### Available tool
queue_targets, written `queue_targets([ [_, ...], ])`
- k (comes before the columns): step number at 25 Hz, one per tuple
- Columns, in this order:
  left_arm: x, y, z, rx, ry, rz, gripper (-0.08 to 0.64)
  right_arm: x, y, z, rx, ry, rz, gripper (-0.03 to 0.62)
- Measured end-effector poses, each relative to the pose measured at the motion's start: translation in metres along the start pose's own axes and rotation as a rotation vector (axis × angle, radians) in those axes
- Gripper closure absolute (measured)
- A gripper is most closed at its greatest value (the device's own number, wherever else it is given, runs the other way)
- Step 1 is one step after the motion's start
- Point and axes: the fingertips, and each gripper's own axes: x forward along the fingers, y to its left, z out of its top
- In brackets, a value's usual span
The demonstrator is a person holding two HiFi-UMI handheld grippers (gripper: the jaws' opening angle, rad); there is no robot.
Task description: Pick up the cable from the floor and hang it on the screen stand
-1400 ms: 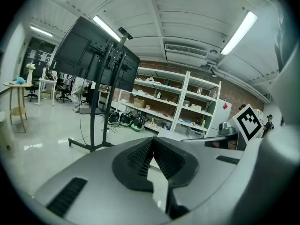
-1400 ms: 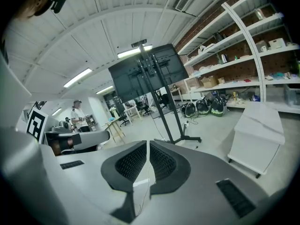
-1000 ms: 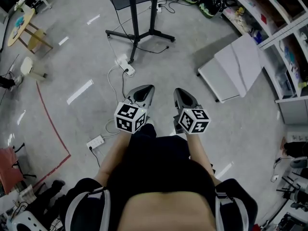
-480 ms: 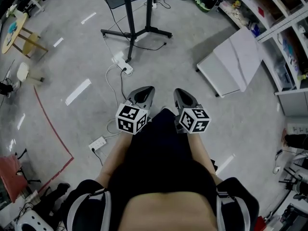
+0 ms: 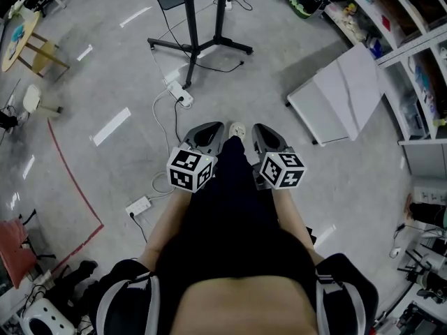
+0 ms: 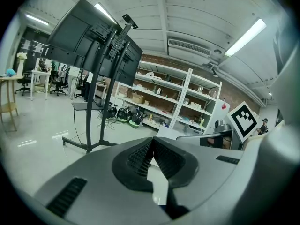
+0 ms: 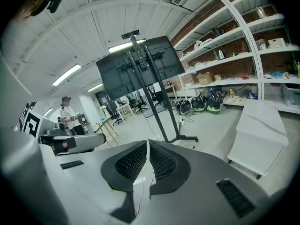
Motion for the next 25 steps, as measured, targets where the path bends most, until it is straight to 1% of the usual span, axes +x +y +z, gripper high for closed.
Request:
queue_targets([
  [5, 0.033, 0.016, 0.003, -0.004, 0.030, 0.007, 0.552, 0.022, -0.025, 0.014, 0.015, 0.004, -0.005, 0.568],
  [9, 0.069, 0.019, 0.015, 0.000, 0.036, 0.001, 0.552, 0.037, -0.063, 0.028, 0.010, 0.018, -0.026, 0.568],
  [13, 0.105, 0.030, 0.033, 0.008, 0.044, 0.002, 0.552, 0.063, -0.099, 0.057, -0.013, 0.013, -0.057, 0.568],
  [15, 0.122, 0.039, 0.040, 0.004, 0.047, 0.004, 0.552, 0.078, -0.112, 0.070, -0.019, 0.010, -0.057, 0.568],
  [19, 0.157, 0.057, 0.051, -0.001, 0.060, 0.006, 0.552, 0.107, -0.137, 0.086, 0.014, 0.018, -0.052, 0.568],
  [25, 0.201, 0.079, 0.081, 0.015, 0.061, 0.027, 0.552, 0.137, -0.166, 0.105, 0.022, 0.050, -0.035, 0.568],
])
